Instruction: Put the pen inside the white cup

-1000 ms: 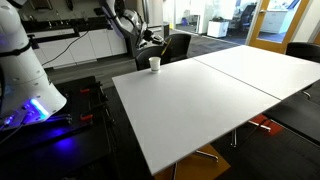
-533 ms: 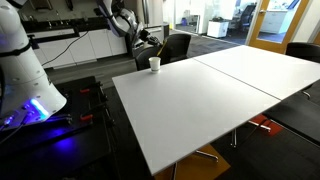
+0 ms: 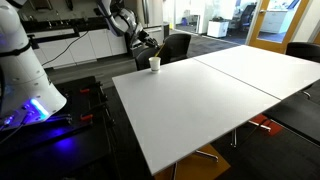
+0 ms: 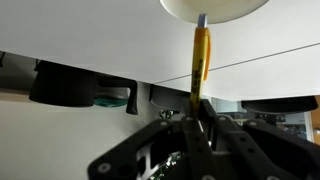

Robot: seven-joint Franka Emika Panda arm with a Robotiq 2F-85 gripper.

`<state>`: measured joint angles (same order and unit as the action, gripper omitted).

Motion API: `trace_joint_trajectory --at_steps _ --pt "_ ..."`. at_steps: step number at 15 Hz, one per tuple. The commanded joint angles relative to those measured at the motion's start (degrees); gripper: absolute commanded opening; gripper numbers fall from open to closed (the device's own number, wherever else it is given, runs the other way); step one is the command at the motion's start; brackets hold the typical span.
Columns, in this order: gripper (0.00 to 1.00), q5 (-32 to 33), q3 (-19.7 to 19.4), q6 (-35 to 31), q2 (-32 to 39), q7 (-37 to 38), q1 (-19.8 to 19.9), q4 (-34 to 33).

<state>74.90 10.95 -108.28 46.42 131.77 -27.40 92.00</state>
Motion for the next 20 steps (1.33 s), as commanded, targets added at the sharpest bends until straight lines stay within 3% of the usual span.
trace_joint_trajectory --at_steps 1,19,20 --pt "0.03 -1.8 1.0 0.3 0.3 -1.9 0.5 -0.4" --pt "0.03 -2.7 1.0 -0.3 4.4 -8.4 -0.7 -4.2" --pt "0.37 -2.8 0.9 -0.3 4.6 -8.9 -0.8 -4.5"
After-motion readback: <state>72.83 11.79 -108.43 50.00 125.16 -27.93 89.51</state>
